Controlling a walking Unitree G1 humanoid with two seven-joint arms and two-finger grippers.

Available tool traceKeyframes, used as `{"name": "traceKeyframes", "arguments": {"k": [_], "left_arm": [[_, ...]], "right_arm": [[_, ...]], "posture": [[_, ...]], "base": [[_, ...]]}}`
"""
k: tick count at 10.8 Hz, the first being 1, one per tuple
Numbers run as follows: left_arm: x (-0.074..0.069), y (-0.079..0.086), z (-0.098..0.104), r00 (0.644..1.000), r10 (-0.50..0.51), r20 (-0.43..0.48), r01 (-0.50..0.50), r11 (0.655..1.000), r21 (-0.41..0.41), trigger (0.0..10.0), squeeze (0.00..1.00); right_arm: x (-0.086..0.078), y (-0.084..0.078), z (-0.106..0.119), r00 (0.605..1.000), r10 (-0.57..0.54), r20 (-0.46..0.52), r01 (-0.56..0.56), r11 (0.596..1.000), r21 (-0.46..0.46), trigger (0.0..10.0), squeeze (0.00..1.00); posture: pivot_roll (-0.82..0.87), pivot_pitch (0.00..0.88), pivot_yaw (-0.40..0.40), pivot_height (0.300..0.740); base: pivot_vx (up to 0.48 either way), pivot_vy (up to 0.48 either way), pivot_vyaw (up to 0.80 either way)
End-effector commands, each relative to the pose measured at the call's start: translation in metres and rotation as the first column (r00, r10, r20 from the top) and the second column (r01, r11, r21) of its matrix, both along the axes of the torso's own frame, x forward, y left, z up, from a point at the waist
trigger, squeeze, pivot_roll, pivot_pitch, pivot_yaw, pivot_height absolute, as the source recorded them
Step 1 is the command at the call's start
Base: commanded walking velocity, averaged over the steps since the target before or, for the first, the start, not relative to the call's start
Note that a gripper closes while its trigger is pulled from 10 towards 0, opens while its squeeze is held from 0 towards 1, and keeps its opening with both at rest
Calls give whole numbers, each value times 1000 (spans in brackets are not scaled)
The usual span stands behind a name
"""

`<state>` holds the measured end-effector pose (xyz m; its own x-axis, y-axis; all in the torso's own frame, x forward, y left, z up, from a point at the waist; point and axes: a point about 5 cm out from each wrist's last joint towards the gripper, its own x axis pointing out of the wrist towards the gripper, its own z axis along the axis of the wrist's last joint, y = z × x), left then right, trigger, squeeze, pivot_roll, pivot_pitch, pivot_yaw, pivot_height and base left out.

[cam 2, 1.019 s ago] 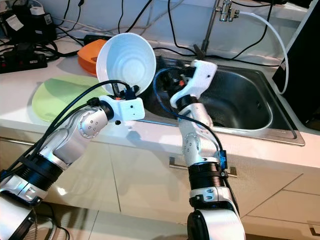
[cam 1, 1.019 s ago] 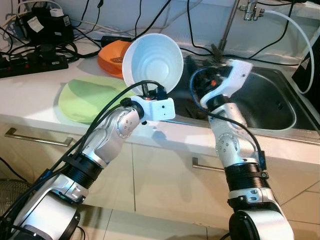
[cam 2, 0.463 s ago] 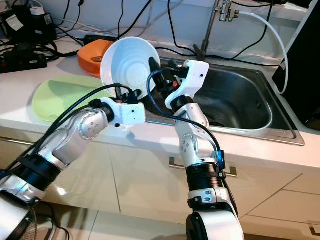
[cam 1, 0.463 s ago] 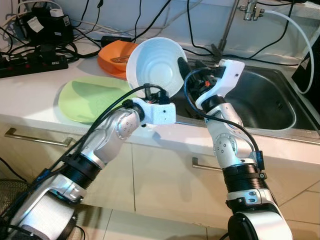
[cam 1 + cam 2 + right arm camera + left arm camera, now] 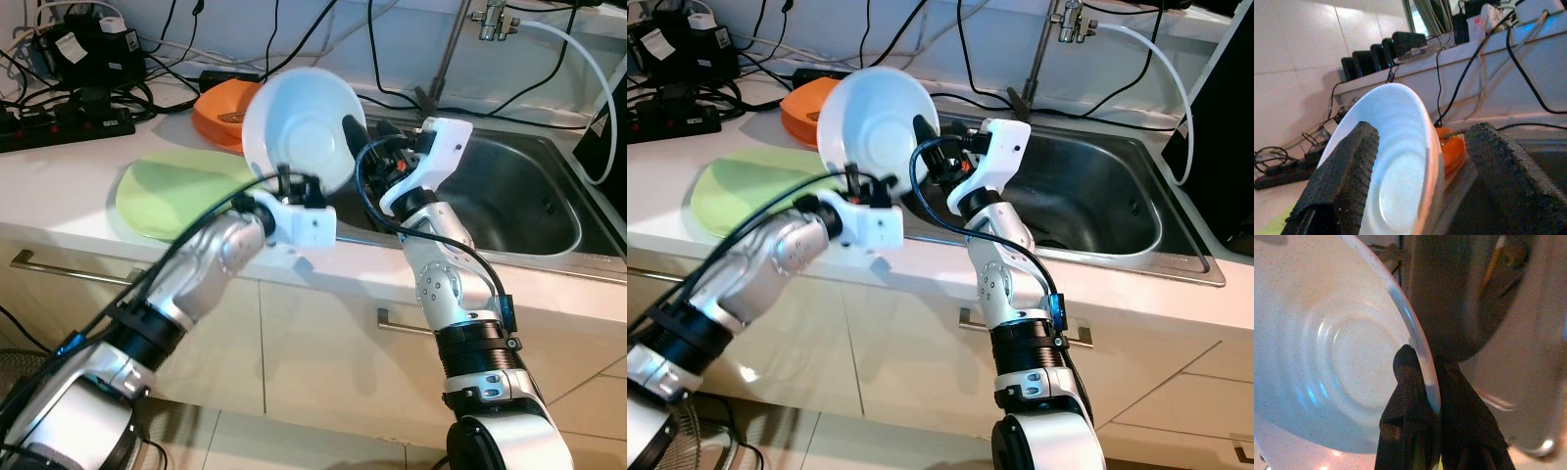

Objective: Kitchen organization

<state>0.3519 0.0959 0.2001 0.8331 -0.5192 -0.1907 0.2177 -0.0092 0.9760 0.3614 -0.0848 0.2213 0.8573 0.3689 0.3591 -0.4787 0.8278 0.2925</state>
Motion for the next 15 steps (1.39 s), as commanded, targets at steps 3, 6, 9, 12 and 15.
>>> {"name": "traceKeyframes", "arguments": {"k": [3, 6, 9, 12, 15], "left_arm": [[-5, -5, 6, 997, -55, 51, 53, 998, 39, 10000, 0], [-10, -6, 5, 994, -85, 71, 79, 993, 84, 10000, 0], [-15, -7, 6, 988, -114, 103, 102, 988, 116, 10000, 0], [-18, -5, 3, 986, -126, 108, 111, 984, 140, 10000, 0], [-18, -2, 2, 987, -119, 107, 102, 983, 155, 10000, 0]], "right_arm": [[4, -1, -5, 1000, 2, -28, -2, 1000, -30, 10000, 0], [5, 1, -6, 999, 4, -37, -5, 999, -35, 9686, 0], [6, 0, -6, 999, 4, -40, -5, 999, -39, 0, 0], [7, 0, -6, 999, 5, -37, -6, 999, -40, 0, 0], [7, 0, -6, 999, 7, -39, -9, 999, -43, 0, 0]], "posture": [[252, 6, -67, 740], [253, 6, -69, 740], [257, 8, -73, 740], [255, 9, -76, 740], [258, 12, -79, 740]], "base": [[0, 0, 0], [0, 0, 0], [0, 0, 0], [0, 0, 0], [0, 0, 0]]}}
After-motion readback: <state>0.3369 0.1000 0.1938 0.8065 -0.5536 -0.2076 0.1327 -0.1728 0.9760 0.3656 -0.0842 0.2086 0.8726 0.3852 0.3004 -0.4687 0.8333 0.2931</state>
